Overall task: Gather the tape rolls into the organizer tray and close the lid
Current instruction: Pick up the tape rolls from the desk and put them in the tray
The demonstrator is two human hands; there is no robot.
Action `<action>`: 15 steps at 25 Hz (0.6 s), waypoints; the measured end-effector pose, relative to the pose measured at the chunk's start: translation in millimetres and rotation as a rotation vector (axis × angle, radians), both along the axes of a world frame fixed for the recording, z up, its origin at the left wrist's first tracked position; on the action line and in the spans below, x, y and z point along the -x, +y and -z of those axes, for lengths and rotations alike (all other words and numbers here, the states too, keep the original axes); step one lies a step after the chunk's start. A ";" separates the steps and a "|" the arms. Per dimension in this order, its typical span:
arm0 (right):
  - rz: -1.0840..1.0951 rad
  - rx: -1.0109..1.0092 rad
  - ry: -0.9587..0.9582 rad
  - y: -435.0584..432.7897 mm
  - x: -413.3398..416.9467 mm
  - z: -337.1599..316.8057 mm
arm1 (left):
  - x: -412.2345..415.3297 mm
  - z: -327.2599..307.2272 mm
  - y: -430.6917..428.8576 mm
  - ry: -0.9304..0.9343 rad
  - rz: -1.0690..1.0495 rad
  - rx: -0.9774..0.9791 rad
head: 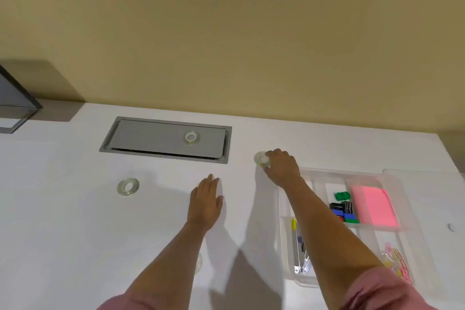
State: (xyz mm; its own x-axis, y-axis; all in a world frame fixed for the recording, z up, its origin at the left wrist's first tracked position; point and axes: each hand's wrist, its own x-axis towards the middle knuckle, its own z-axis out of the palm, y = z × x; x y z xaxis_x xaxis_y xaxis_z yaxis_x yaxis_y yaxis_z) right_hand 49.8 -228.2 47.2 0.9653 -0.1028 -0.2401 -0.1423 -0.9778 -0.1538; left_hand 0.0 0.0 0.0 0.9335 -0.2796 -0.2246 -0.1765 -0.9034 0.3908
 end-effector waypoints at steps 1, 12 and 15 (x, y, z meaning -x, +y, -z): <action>-0.007 0.011 0.019 0.5 -2.5 1.2 | 0.0 3.5 -1.8 -0.024 -0.013 -0.010; 0.054 -0.205 0.022 3.0 -33.9 17.6 | 2.0 6.5 -12.2 -0.014 -0.120 -0.141; 0.143 -0.331 -0.073 -5.2 -31.6 7.1 | 0.7 3.2 -14.1 0.006 -0.110 -0.147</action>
State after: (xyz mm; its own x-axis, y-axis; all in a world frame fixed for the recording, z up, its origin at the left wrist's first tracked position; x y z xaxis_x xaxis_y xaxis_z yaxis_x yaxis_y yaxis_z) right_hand 81.4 -233.4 40.1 0.9625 -0.1663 -0.2142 -0.2512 -0.8443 -0.4733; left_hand -0.7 -14.1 -3.2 0.9553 -0.1394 -0.2609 -0.0714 -0.9645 0.2542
